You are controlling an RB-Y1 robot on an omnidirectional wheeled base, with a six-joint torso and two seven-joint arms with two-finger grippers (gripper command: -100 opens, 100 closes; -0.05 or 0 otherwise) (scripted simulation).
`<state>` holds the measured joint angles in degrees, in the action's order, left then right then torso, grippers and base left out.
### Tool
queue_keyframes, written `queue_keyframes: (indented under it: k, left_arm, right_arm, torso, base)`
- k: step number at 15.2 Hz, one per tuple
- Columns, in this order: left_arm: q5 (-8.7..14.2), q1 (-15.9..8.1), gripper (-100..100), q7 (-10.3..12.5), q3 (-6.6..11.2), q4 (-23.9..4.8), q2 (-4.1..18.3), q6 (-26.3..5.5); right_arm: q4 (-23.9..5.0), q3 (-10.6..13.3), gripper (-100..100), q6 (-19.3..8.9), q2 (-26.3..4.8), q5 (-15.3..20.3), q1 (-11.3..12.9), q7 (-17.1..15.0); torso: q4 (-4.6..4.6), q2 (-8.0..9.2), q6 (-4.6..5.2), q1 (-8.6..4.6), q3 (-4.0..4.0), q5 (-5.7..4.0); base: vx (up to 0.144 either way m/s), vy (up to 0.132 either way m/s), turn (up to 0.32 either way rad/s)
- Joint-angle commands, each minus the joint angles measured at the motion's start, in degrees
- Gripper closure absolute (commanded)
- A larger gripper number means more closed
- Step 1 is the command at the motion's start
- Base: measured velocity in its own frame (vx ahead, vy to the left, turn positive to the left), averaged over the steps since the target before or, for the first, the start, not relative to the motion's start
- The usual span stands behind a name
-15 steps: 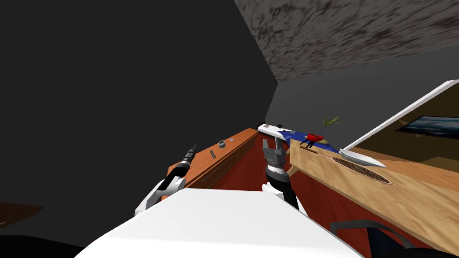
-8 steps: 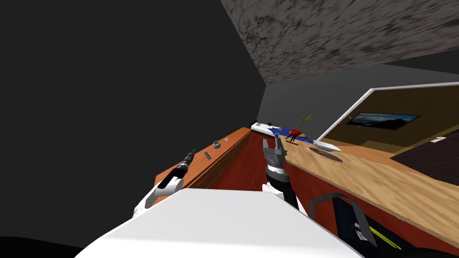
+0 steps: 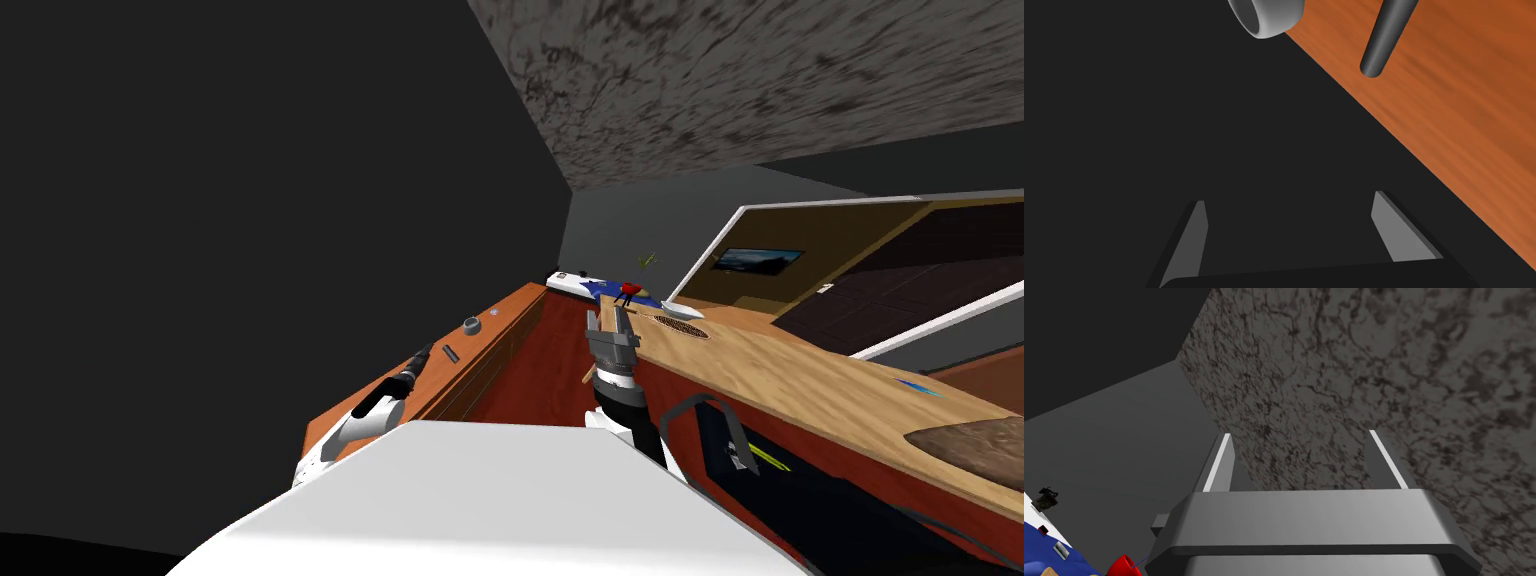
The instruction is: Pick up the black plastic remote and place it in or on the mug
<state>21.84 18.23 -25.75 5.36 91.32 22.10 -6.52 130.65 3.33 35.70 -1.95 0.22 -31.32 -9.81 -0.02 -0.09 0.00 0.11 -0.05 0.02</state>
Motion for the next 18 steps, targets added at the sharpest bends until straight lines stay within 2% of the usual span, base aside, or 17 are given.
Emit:
queue_keyframes:
  k: [1,2,3,4,6,7,9,10,12,13,15,16,17,18]
  left_arm:
    - [2.1,-0.8,-100,-1.9,0.31,-2.9,1.4,-2.9]
    - [2.1,-0.8,-100,-1.9,0.31,-3.6,1.4,-3.3]
    - [3.7,-1.6,-100,-3.7,0.54,-5.5,2.3,-4.6]
    - [3.7,-1.6,-100,-3.7,0.54,-6.7,2.3,-5.6]
    - [3.7,-1.6,-100,-3.7,0.54,-6.7,2.3,-6.0]
    - [5.3,-2.5,-100,-5.4,0.74,-9.8,3.2,-8.0]
    - [5.3,-2.5,-100,-5.4,0.74,-9.9,3.2,-8.7]
    - [6.8,-3.3,-100,-7.1,0.91,-12.7,4.0,-10.6]
    - [6.8,-3.3,-100,-7.1,0.91,-13.1,4.0,-11.5]
    - [8.4,-4.2,-100,-8.7,1.04,-15.3,4.9,-13.5]
    - [8.4,-4.2,-100,-8.7,1.04,-16.2,4.9,-14.2]
    - [9.9,-5.1,-100,-10.3,1.14,-17.8,5.7,-16.9]
    - [9.9,-5.1,-100,-10.3,1.14,-19.2,5.7,-17.0]
    - [9.9,-5.1,-100,-10.3,1.14,-19.3,5.7,-17.0]
  right_arm:
    - [0.0,0.0,0,0.0,0.0,0.0,0.0,0.0]
    - [0.0,0.0,0,0.0,0.0,0.0,0.0,0.0]
    - [0.0,0.0,0,0.0,0.0,0.0,0.0,0.0]
    - [0.0,0.0,0,0.0,0.0,0.0,0.0,0.0]
    - [0.0,0.0,0,0.0,0.0,0.0,0.0,0.0]
    - [0.0,0.0,0,0.0,0.0,0.0,0.0,0.0]
    - [0.0,0.0,0,0.0,0.0,0.0,0.0,0.0]
    - [0.0,0.0,0,0.0,0.0,0.0,0.0,0.0]
    - [0.0,0.0,0,0.0,0.0,0.0,0.0,0.0]
    - [0.0,0.0,0,0.0,0.0,0.0,0.0,0.0]
    - [0.0,0.0,0,0.0,0.0,0.0,0.0,0.0]
    - [0.0,0.0,0,0.0,0.0,0.0,0.0,0.0]
    - [0.0,0.0,0,0.0,0.0,0.0,0.0,0.0]
    - [0.0,0.0,0,0.0,0.0,0.0,0.0,0.0]
  torso:
    - [0.00,0.00,0.00,0.00,0.00,0.00]
    - [0.00,-0.01,0.05,0.00,0.00,0.00]
    - [-0.01,-0.02,0.03,0.01,-0.01,0.01]
    - [-0.01,-0.06,0.05,0.01,-0.03,0.00]
    - [-0.02,-0.08,-0.01,0.02,-0.05,0.01]
    - [-0.02,-0.06,-0.03,0.01,-0.03,0.00]
    - [-0.02,-0.09,0.03,0.01,-0.05,0.00]
    - [-0.02,-0.08,-0.01,0.02,-0.05,0.00]
    - [-0.03,-0.13,0.02,0.02,-0.08,0.01]
    - [-0.03,-0.11,-0.02,0.02,-0.06,0.00]
    - [-0.03,-0.14,0.02,0.04,-0.08,0.01]
    - [-0.03,-0.13,-0.01,0.05,-0.08,0.01]
    - [-0.03,-0.17,0.03,0.06,-0.09,0.01]
    - [-0.04,-0.19,0.02,0.06,-0.11,0.01]
  base:
    - [0.016,-0.007,-0.304]
    - [0.021,-0.001,-0.296]
    - [0.035,-0.002,-0.320]
    - [0.038,0.000,-0.248]
    - [0.024,0.001,-0.034]
    - [0.031,-0.002,-0.207]
    - [0.035,0.004,-0.202]
    - [0.043,0.000,-0.236]
    - [0.041,0.007,-0.167]
    - [0.038,0.006,-0.197]
    - [0.045,0.013,-0.162]
    - [0.056,0.016,-0.196]
    - [0.064,0.015,-0.239]
    - [0.045,0.011,-0.098]
